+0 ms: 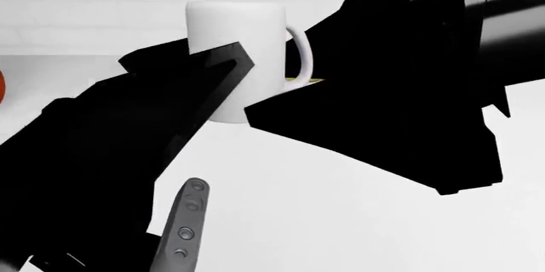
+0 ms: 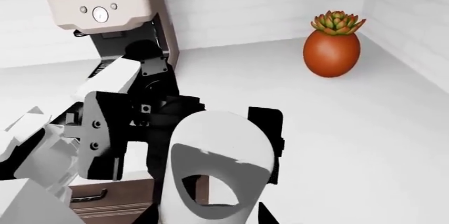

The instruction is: A wet mug is on the counter and needs to be dried. Pick it up and place it upside down in the open cabinet.

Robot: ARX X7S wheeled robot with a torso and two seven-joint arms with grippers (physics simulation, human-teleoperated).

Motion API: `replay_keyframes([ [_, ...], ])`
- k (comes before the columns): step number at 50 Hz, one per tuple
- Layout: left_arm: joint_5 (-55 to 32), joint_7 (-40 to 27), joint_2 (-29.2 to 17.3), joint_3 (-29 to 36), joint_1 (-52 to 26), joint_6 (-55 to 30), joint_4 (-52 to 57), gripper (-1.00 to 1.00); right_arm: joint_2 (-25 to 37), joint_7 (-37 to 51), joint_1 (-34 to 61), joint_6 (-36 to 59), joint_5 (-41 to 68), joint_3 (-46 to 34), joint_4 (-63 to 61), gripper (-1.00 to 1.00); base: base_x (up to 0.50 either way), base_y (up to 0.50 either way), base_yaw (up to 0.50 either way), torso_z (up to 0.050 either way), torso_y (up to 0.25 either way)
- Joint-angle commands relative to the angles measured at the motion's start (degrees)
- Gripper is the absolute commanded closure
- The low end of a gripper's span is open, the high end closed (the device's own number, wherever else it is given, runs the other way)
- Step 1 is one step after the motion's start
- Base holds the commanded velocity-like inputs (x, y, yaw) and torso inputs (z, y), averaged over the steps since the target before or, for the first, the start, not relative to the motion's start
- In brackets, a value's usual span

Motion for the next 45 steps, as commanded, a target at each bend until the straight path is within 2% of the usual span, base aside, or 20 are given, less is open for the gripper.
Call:
replay_keyframes([
  [1, 2.6, -0.5, 0.3, 0.2, 1.1, -1.0, -0.2, -1.0, 2.6, 2.8, 0.7, 0.4, 2.3, -0.4, -0.6, 1.0, 0.0, 0.0, 0.0, 0.0, 0.0],
  [13, 1.0, -1.2, -1.7, -1.4, -0.2, -1.0, -0.4, -1.0, 7.4, 5.3, 2.9, 2.7, 4.6, -1.6, -1.1, 1.0, 0.0, 0.0, 0.0, 0.0, 0.0],
  [24, 0.7, -1.0, -2.6, -1.8, 0.5, -2.3, -1.0, -1.0, 14.9, 10.8, 8.2, 4.1, 10.3, -3.0, -0.9, 1.0, 0.0, 0.0, 0.0, 0.0, 0.0],
  [32, 1.8, 2.0, -1.5, -0.2, 4.6, -6.1, -3.2, -1.0, 15.7, 20.4, 11.9, 0.0, 13.1, -4.9, -2.9, 1.0, 0.0, 0.0, 0.0, 0.0, 0.0],
  [38, 3.3, 5.3, 2.0, 0.4, 8.6, -12.0, -7.3, -1.0, 16.1, 29.9, 14.0, -3.6, 15.7, -7.3, -6.4, 1.0, 0.0, 0.0, 0.0, 0.0, 0.0],
  [45, 0.2, 4.3, 4.5, -0.1, 11.7, -15.2, -9.6, -1.0, 17.2, 42.6, 13.7, -12.8, 18.8, -8.2, -11.8, 1.0, 0.0, 0.0, 0.0, 0.0, 0.0],
])
